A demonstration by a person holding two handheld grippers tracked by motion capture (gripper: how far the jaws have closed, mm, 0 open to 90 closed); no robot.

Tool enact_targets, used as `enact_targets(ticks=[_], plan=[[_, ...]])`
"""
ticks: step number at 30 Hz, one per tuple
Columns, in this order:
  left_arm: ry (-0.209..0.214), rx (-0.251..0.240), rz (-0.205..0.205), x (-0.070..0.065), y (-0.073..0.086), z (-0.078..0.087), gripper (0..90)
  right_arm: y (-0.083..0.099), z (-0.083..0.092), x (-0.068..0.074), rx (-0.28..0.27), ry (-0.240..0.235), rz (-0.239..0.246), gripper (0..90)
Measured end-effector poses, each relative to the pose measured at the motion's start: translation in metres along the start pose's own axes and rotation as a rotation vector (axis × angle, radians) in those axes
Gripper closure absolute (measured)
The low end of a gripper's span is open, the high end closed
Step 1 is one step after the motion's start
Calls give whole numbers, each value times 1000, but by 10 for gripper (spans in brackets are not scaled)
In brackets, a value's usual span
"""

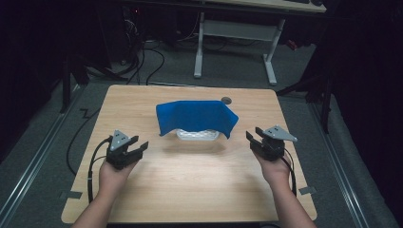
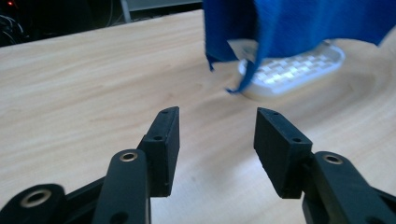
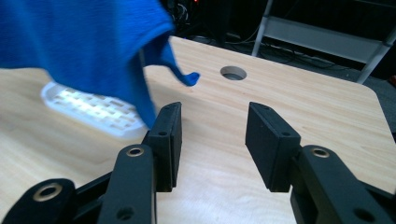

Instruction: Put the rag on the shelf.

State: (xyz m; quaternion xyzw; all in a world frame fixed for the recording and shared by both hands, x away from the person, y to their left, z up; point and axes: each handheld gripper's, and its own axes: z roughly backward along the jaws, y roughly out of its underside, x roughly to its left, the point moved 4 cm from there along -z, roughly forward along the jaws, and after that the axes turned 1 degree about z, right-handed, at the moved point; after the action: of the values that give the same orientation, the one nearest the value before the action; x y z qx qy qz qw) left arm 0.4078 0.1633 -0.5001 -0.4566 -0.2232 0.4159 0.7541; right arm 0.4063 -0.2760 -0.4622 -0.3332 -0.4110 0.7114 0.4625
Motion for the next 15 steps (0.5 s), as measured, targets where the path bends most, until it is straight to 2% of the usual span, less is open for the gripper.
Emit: enact_targets(ticks=[2, 4, 6, 7, 8, 10, 11, 12, 13, 14, 15], plan=[[20, 10, 9, -7, 5, 4, 490, 4, 12, 11, 6, -17, 5, 548], [48, 22, 18, -18, 11, 7, 484, 5, 16, 15, 5, -22, 10, 544], [74, 40, 11, -34, 18, 7, 475, 9, 23, 26, 14, -34, 30, 537], [83, 49, 7, -40, 21, 6, 469, 14, 28, 37, 17, -48, 33, 522], [91, 59, 5, -48, 24, 4, 469, 14, 28, 37, 17, -48, 33, 522], [120, 70, 5, -65, 31, 0, 464, 22, 31, 50, 30, -71, 32, 493], [133, 74, -8, -74, 36, -2, 460, 27, 31, 58, 38, -79, 31, 484], [154, 78, -39, -91, 47, -6, 461, 40, 30, 73, 56, -100, 34, 458], [154, 78, -39, -91, 47, -6, 470, 40, 30, 73, 56, -100, 34, 458], [179, 114, -71, -100, 49, -8, 457, 64, 29, 86, 52, -93, 16, 488], [190, 116, -96, -103, 48, -8, 453, 64, 29, 86, 52, -93, 16, 488]])
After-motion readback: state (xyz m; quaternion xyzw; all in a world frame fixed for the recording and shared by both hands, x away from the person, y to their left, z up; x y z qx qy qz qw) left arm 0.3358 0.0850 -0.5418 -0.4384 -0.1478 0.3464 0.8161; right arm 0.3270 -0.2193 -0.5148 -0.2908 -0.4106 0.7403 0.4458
